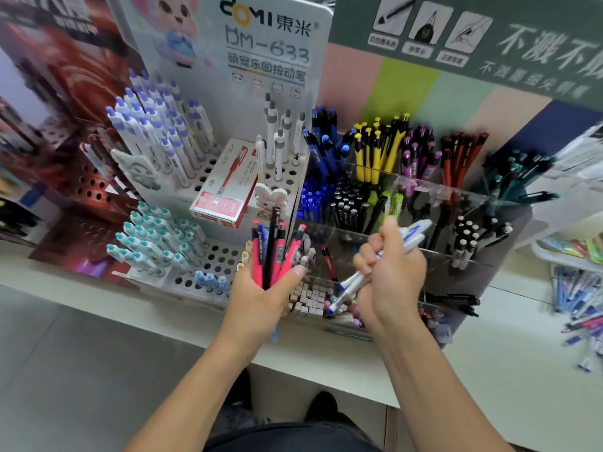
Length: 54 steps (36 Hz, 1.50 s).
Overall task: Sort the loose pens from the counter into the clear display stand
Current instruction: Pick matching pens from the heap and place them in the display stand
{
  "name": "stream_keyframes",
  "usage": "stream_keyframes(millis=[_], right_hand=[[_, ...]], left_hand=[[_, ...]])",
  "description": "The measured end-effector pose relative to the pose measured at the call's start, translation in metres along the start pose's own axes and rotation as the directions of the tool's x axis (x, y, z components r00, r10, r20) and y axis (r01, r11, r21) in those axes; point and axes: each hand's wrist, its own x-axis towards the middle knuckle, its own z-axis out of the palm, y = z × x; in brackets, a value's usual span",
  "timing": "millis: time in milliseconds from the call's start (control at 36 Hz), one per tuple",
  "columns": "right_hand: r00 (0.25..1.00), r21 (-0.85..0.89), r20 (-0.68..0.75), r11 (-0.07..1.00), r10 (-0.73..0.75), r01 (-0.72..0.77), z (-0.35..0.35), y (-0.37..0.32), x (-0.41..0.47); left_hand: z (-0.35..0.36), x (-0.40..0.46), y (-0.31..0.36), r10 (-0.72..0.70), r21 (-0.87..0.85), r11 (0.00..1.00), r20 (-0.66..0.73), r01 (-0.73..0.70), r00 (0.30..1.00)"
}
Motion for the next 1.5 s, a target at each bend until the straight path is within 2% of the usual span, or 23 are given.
stream_keyframes(millis=[83, 167, 222, 333, 500, 583, 722, 778, 917, 1028, 1139, 1250, 1306, 1389, 1444, 1500], right_hand=[[0.972, -0.070, -0.053, 0.971, -0.231, 0.227, -0.002, -0.002, 0.006], [0.897, -0.271, -0.022, 0.866, -0.441, 0.419, -0.003, 0.010, 0.008], [0.870, -0.346, 0.059, 0.807, -0.490, 0.478, -0.008, 0.021, 0.009], [0.837, -0.417, 0.172, 0.731, -0.520, 0.540, -0.017, 0.038, 0.011], [0.808, -0.550, 0.340, 0.595, -0.481, 0.586, -0.025, 0.049, 0.025], [0.826, -0.615, 0.399, 0.552, -0.398, 0.563, -0.025, 0.054, 0.026], [0.843, -0.765, 0.505, 0.356, -0.185, 0.537, -0.022, 0.072, 0.029], [0.849, -0.789, 0.509, 0.317, -0.144, 0.527, -0.023, 0.076, 0.030], [0.870, -0.785, 0.482, 0.389, -0.106, 0.482, -0.028, 0.066, 0.025], [0.864, -0.742, 0.491, 0.467, -0.112, 0.481, -0.031, 0.056, 0.015], [0.827, -0.720, 0.540, 0.422, -0.158, 0.551, -0.033, 0.061, 0.010], [0.773, -0.701, 0.611, 0.337, -0.169, 0.628, -0.031, 0.066, 0.006], [0.773, -0.706, 0.607, 0.322, -0.185, 0.631, -0.030, 0.060, 0.003], [0.756, -0.693, 0.589, 0.302, -0.287, 0.655, -0.030, 0.041, -0.002], [0.785, -0.676, 0.577, 0.407, -0.225, 0.614, -0.029, 0.022, -0.007], [0.823, -0.654, 0.567, 0.591, -0.029, 0.472, -0.026, 0.008, -0.011]], left_hand=[[-0.008, 0.001, -0.002, -0.126, -0.129, 0.983, 0.046, 0.130, 0.991], [-0.008, -0.001, -0.005, -0.185, -0.260, 0.943, 0.107, 0.207, 0.977], [-0.010, -0.002, -0.008, -0.202, -0.293, 0.926, 0.148, 0.238, 0.968], [-0.019, -0.001, -0.009, -0.193, -0.247, 0.940, 0.191, 0.237, 0.962], [-0.016, 0.000, -0.016, -0.140, -0.093, 0.985, 0.038, 0.143, 0.989], [-0.012, 0.000, -0.020, -0.120, -0.013, 0.993, -0.017, 0.119, 0.993], [-0.009, -0.003, -0.020, -0.125, -0.009, 0.992, -0.051, 0.125, 0.991], [-0.008, -0.002, -0.022, -0.132, 0.005, 0.991, -0.064, 0.133, 0.989], [-0.010, -0.004, -0.021, -0.111, 0.006, 0.994, -0.118, 0.113, 0.987], [-0.013, -0.005, -0.018, -0.133, -0.029, 0.991, -0.085, 0.131, 0.987], [-0.015, -0.007, -0.013, -0.137, -0.111, 0.984, -0.002, 0.136, 0.991], [-0.014, -0.009, -0.008, -0.163, -0.273, 0.940, 0.165, 0.204, 0.973], [-0.013, -0.009, -0.005, -0.187, -0.351, 0.891, 0.297, 0.289, 0.936], [-0.012, -0.009, -0.001, -0.210, -0.422, 0.799, 0.473, 0.429, 0.856], [-0.010, -0.010, 0.000, -0.229, -0.378, 0.798, 0.531, 0.469, 0.816], [-0.002, -0.010, 0.001, -0.253, -0.292, 0.848, 0.510, 0.442, 0.822]])
